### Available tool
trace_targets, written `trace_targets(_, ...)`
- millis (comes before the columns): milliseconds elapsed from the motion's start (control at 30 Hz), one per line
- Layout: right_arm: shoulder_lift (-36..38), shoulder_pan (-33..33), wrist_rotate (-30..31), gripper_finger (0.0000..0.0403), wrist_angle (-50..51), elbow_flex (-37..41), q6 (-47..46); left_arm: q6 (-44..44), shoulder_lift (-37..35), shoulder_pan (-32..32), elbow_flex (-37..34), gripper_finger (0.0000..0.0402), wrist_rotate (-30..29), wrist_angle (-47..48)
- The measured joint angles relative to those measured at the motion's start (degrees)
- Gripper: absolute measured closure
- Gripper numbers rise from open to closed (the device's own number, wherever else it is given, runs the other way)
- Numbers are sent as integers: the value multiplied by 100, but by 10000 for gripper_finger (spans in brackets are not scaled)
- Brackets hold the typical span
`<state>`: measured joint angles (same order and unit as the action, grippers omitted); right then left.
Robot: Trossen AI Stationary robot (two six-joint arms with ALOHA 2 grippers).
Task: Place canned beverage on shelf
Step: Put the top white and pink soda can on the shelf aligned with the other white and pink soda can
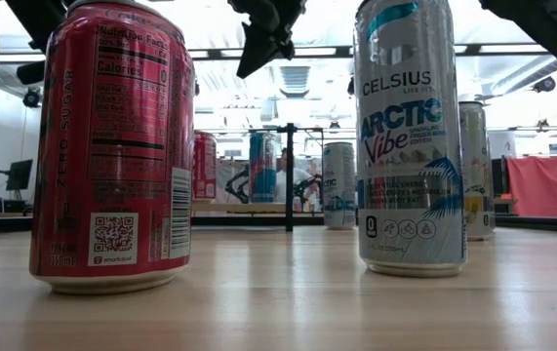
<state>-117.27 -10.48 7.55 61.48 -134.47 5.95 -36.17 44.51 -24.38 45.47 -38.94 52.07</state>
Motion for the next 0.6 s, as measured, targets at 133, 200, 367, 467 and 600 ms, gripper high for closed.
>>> trace_targets(133, 0, 11, 0, 394, 39, 2, -8, 116, -59, 0, -11, 402, 106, -117)
trace_targets(200, 0, 11, 2, 394, 54, 2, -8, 293, -78, 0, -12, 402, 217, -218)
trace_targets(367, 0, 11, 2, 394, 89, 2, -5, 895, 56, -3, 148, 402, 283, -322)
trace_targets(467, 4, 11, 2, 394, 89, 2, -6, 1114, 228, -20, 240, 402, 119, -351)
trace_targets(600, 4, 11, 2, 394, 89, 2, -39, 1494, 487, -20, 278, 402, 83, -469)
